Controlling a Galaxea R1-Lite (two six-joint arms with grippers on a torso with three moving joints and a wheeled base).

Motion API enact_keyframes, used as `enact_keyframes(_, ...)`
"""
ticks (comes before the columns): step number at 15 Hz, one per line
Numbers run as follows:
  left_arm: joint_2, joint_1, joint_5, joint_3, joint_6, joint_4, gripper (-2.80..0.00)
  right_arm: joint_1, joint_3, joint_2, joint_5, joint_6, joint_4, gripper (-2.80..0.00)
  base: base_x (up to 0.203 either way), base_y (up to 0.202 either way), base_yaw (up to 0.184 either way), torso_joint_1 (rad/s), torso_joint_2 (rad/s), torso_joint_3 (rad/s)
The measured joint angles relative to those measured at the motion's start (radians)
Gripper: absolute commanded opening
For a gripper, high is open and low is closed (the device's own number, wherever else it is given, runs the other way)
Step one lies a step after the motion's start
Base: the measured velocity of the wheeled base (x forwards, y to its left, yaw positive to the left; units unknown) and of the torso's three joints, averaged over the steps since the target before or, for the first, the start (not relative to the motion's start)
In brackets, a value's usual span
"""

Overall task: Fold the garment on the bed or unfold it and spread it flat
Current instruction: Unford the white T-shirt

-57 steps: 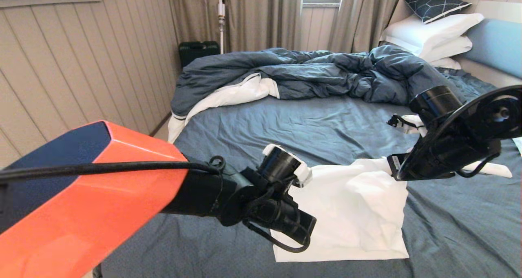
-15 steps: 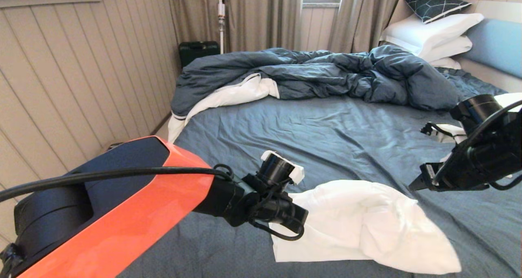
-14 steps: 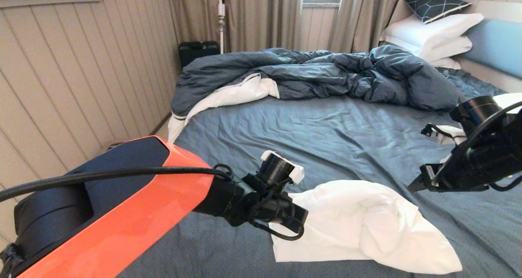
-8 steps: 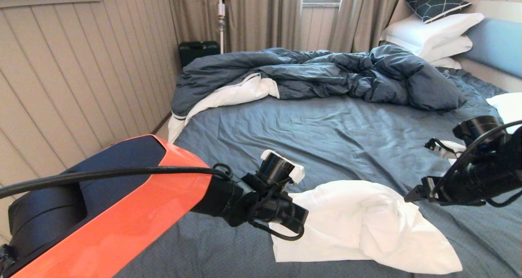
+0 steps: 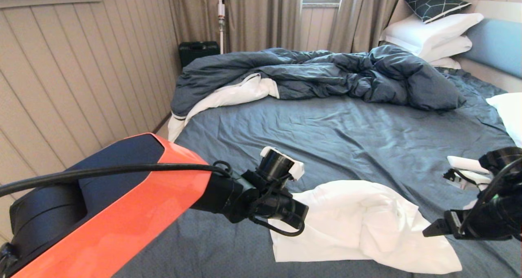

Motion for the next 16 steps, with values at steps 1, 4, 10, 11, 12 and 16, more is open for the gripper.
enact_keyframes(1,0.003,0.0,-0.001,-0.001,0.0,-0.001,-2.8,-0.009,0.01,0.002,0.001,-0.007,-0.011,0.0,0.0,0.0,0.0,0.0,0.0,0.0)
enact_keyframes(4,0.01,0.005,0.0,-0.002,0.0,-0.005,-2.8,-0.022,0.023,0.022,0.0,-0.024,-0.016,0.0,0.0,0.0,0.0,0.0,0.0,0.0)
enact_keyframes(10,0.02,0.013,-0.002,-0.003,0.003,-0.007,-2.8,-0.016,0.033,0.138,-0.003,-0.024,-0.139,0.0,0.0,0.0,0.0,0.0,0.0,0.0)
enact_keyframes(11,0.023,0.015,-0.002,-0.006,0.003,-0.006,-2.8,-0.015,0.035,0.151,-0.003,-0.024,-0.143,0.0,0.0,0.0,0.0,0.0,0.0,0.0)
enact_keyframes(12,0.026,0.016,-0.002,-0.01,0.003,-0.007,-2.8,-0.01,0.037,0.162,-0.003,-0.024,-0.143,-2.8,0.0,0.0,0.0,0.0,0.0,0.0)
enact_keyframes(16,0.032,0.016,-0.002,-0.016,0.004,-0.005,-2.8,0.015,0.041,0.179,-0.004,-0.024,-0.145,-2.8,0.0,0.0,0.0,0.0,0.0,0.0)
